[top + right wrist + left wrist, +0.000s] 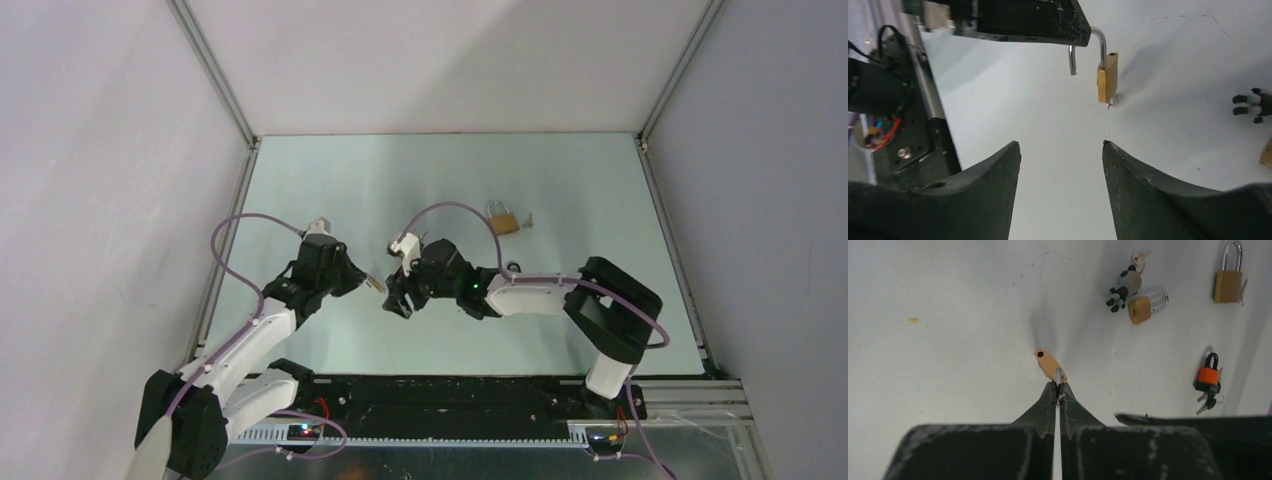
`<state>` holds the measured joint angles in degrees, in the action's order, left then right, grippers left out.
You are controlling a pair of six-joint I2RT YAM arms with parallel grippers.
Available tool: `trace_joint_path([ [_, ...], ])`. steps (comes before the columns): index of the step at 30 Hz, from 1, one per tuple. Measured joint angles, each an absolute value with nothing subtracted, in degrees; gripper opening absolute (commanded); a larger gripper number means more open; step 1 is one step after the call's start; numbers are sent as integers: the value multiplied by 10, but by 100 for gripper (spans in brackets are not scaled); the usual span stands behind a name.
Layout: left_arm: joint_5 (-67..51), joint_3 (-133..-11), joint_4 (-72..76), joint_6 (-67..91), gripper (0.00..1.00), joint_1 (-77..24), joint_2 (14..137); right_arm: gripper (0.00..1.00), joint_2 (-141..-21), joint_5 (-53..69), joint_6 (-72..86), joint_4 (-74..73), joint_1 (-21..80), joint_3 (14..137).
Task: Lock with the key
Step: Lock the lock.
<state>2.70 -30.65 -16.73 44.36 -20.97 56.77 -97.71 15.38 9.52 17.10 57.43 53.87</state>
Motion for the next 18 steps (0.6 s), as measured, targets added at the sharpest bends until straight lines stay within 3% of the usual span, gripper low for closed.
trace_joint_path([
  [11,-7,-306,-182,445,0,-221,533,67,-1070,71,70,295,598,537],
  [18,-25,-306,-190,446,0,-223,517,49,-1107,43,64,319,597,544],
])
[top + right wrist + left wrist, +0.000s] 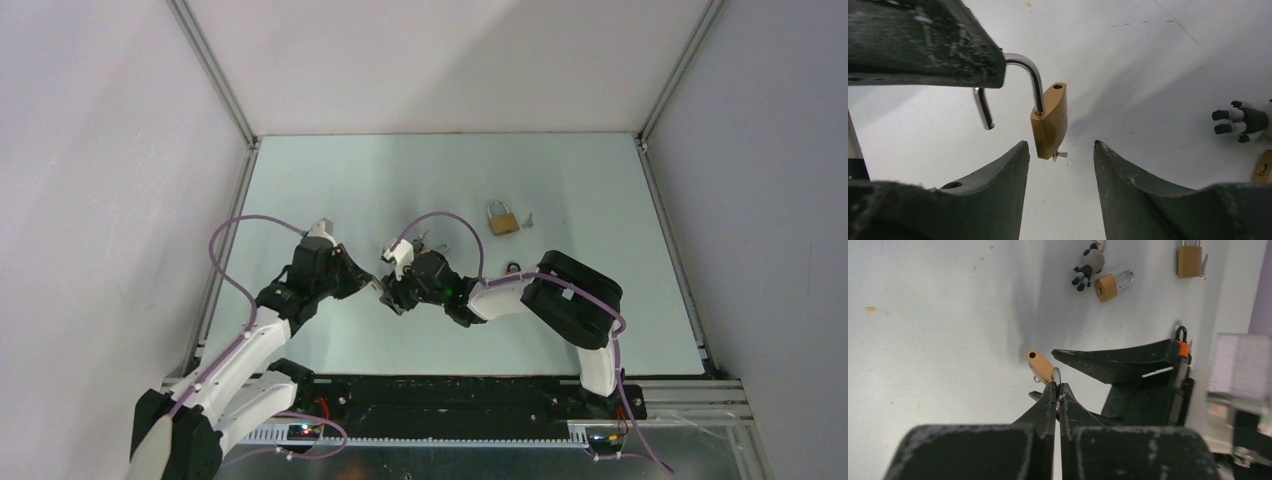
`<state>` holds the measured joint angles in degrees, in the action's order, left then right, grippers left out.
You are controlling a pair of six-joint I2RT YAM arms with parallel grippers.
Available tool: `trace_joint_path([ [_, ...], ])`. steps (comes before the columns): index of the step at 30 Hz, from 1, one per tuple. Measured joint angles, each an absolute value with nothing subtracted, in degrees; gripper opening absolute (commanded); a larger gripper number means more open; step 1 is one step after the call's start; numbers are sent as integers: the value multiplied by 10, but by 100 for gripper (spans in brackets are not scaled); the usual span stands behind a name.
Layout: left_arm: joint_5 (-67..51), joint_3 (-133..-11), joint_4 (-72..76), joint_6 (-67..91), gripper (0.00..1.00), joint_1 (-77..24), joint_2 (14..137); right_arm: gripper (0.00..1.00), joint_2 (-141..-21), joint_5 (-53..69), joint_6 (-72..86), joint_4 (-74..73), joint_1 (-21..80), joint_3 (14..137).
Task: Lock with the key
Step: Lock the lock.
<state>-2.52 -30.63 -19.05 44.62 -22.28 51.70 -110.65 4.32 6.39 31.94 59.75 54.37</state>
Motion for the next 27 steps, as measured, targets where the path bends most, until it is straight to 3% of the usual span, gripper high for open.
trace_joint_path([
  [3,-36,-306,-192,448,0,-224,504,42,-1112,43,62,319,597,547],
  [8,-47,-307,-196,450,0,-224,492,41,-1112,44,63,327,597,551],
  [10,-49,-306,-199,451,0,-224,488,35,-1112,48,64,333,597,551],
  [15,-50,-307,-202,451,0,-224,475,8,-1112,69,69,346,596,552],
  [19,-49,-307,-204,451,1,-224,463,0,-1108,97,79,346,593,552],
  [21,-50,-307,-204,450,12,-224,461,0,-1102,110,85,341,588,552],
  [23,-51,-311,-203,448,31,-224,461,0,-1094,126,92,333,581,550],
  [24,-52,-313,-203,446,48,-224,460,0,-1087,135,95,331,577,548],
  [26,-55,-314,-204,434,67,-224,457,0,-1064,157,106,325,566,541],
  [27,-57,-314,-207,433,72,-224,453,0,-1052,167,110,321,561,539],
])
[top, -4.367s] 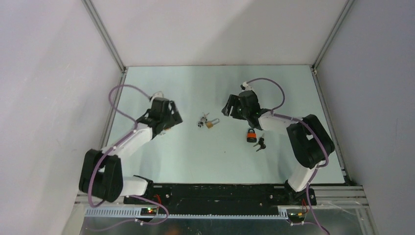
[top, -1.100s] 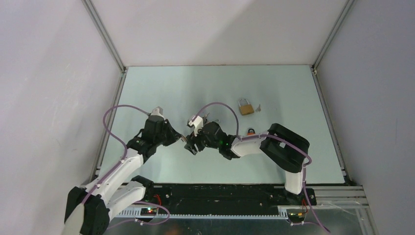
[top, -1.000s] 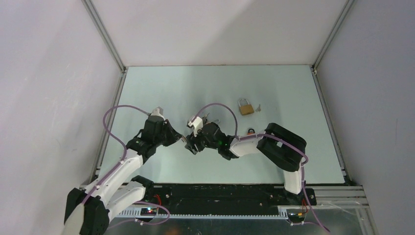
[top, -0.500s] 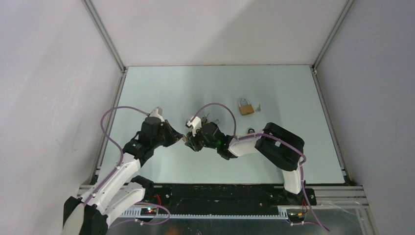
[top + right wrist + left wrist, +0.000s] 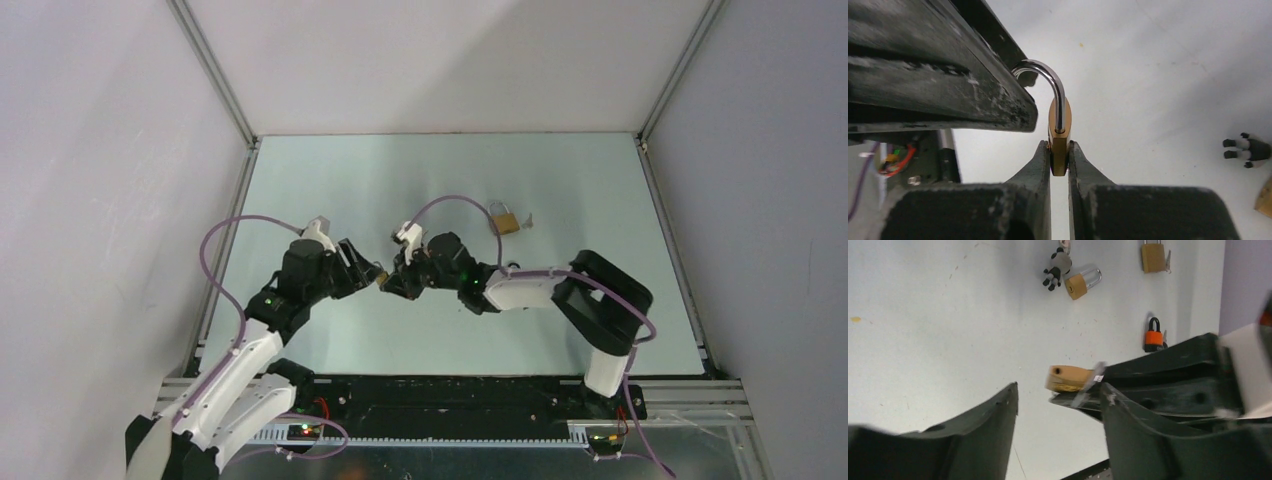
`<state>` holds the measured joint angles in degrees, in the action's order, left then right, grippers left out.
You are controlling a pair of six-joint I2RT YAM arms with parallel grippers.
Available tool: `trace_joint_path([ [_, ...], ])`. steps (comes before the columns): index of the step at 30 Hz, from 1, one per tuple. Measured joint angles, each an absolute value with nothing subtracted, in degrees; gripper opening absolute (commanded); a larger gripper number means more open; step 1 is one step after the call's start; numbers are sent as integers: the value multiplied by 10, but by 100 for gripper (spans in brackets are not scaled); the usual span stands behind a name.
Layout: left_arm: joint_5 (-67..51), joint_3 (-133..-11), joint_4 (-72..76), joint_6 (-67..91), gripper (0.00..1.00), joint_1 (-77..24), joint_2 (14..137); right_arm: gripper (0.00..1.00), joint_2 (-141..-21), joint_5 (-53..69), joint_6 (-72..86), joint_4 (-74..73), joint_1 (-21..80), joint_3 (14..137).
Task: Lock with the key
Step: Lock the lock.
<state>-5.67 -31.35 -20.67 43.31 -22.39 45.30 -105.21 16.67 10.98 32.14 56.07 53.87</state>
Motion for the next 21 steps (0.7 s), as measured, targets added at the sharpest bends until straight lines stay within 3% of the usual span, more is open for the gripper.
trace_joint_path([
  [3,-56,-315,-213,421,88,-224,430,0,-996,216,123,307,536,529],
  [6,-56,-326,-219,404,94,-224,401,0,-946,256,131,290,517,526],
  [21,-224,-430,-148,335,96,-225,325,0,-787,388,247,256,466,523],
])
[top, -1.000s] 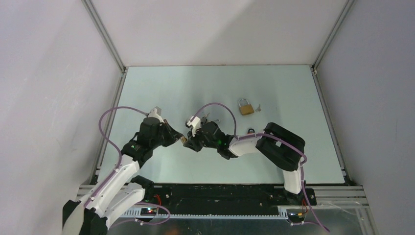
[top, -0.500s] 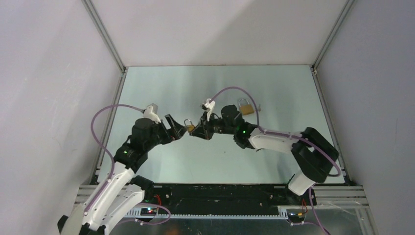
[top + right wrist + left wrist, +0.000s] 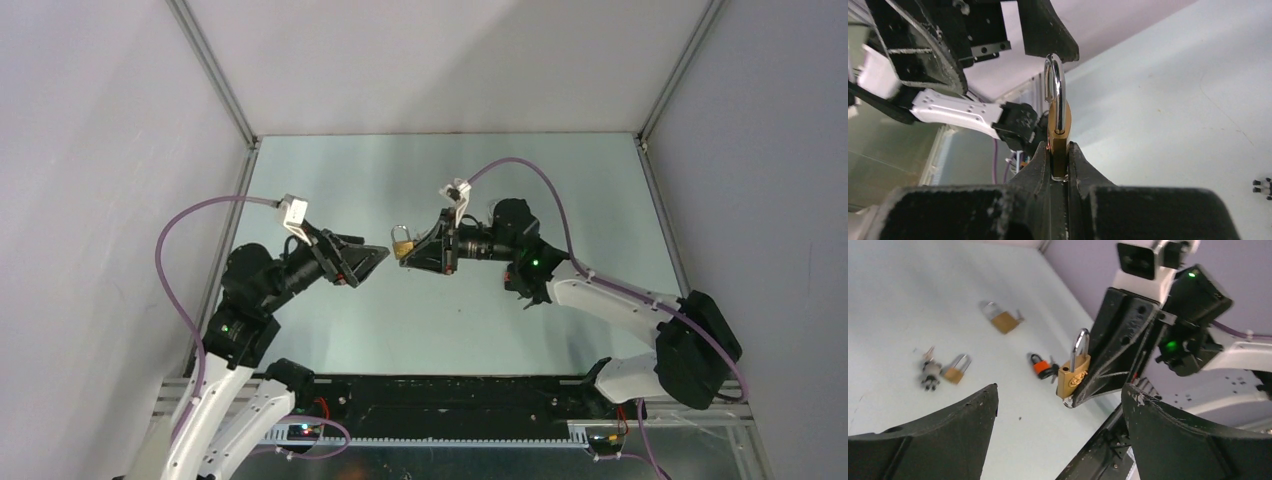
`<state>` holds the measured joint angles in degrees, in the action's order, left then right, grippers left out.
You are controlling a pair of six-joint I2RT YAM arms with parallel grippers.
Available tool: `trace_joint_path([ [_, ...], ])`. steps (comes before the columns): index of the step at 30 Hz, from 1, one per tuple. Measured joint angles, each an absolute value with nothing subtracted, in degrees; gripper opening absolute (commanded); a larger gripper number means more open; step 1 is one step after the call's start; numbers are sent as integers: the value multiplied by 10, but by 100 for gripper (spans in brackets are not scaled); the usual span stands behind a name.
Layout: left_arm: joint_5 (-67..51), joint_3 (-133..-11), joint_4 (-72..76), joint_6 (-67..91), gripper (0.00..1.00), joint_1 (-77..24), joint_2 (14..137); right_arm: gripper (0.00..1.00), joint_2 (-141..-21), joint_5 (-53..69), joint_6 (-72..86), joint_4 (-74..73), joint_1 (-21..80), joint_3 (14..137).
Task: Lock with the key
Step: Lock the lock.
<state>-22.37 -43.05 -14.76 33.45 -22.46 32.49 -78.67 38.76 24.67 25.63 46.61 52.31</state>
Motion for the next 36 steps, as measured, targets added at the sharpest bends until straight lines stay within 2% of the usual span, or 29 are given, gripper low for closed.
trace_joint_path([
  [9,-288,-420,30,389,92,-255,350,0,-734,387,371,333,465,523],
  [13,-291,-420,85,411,86,-294,379,0,-729,378,419,368,470,523],
  [17,-286,-420,119,433,64,-313,396,0,-729,373,446,385,475,523],
  [19,-284,-420,133,441,44,-319,400,0,-729,371,454,387,477,523],
  [21,-282,-420,145,449,32,-323,404,0,-729,370,456,387,479,523],
  [24,-280,-420,155,455,20,-327,411,0,-729,369,459,387,479,523],
  [27,-274,-419,157,462,2,-327,412,0,-727,369,456,385,479,523],
  [29,-274,-419,158,466,0,-328,411,9,-726,369,452,383,479,523],
  [31,-274,-419,158,467,0,-329,410,52,-722,369,445,376,479,523],
  [33,-274,-418,157,464,0,-331,409,79,-713,370,432,359,480,523],
  [35,-271,-417,157,459,0,-330,408,88,-698,375,410,328,479,521],
  [36,-271,-416,157,458,0,-330,407,89,-691,376,400,316,476,521],
])
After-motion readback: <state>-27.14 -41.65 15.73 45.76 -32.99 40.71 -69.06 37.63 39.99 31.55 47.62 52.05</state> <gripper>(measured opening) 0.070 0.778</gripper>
